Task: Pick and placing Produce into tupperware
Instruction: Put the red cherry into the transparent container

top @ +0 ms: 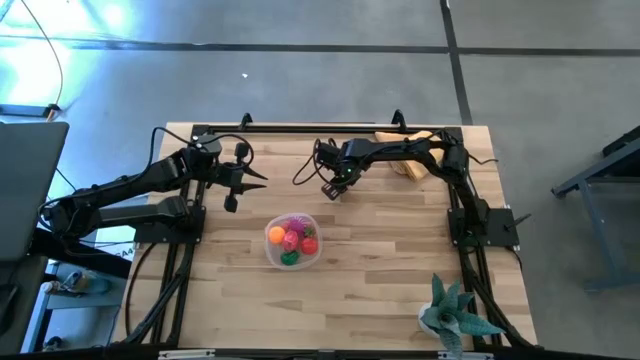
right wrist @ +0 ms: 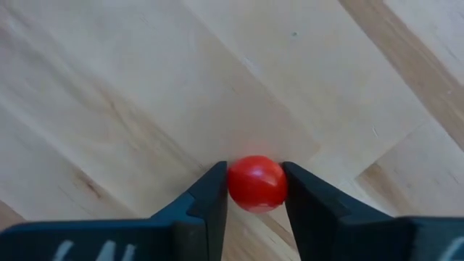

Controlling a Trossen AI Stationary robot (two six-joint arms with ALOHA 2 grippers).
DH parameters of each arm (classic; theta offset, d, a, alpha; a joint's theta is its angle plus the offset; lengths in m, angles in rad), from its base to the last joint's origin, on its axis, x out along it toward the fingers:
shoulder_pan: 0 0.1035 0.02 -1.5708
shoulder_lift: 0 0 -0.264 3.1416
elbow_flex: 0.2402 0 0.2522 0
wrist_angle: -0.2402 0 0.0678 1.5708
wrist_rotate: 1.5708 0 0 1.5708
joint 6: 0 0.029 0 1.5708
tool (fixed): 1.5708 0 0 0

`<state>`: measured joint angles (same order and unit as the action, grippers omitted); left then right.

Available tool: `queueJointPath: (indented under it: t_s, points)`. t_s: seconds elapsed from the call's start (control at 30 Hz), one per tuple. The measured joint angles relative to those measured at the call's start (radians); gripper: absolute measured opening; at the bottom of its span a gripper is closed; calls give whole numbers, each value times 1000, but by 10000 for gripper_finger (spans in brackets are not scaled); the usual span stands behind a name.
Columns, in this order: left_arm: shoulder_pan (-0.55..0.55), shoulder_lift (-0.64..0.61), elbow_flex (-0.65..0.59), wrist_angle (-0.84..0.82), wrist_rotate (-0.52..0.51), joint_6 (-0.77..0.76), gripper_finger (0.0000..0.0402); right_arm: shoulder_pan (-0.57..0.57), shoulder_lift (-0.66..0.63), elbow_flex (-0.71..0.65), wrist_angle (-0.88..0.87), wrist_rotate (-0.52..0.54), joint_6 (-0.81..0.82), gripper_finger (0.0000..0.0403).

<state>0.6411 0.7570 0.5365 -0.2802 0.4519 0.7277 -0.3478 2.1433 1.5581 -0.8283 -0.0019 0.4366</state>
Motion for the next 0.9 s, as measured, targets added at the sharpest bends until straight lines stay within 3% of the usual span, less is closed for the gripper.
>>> queueJointPath:
  t_s: [0.47,0.9]
  points:
    - [0,0,0,0,0,0,79,0,-20,0,-15,11,0,97]
    - [0,0,0,0,0,0,79,148,-267,0,-44,55,-104,97]
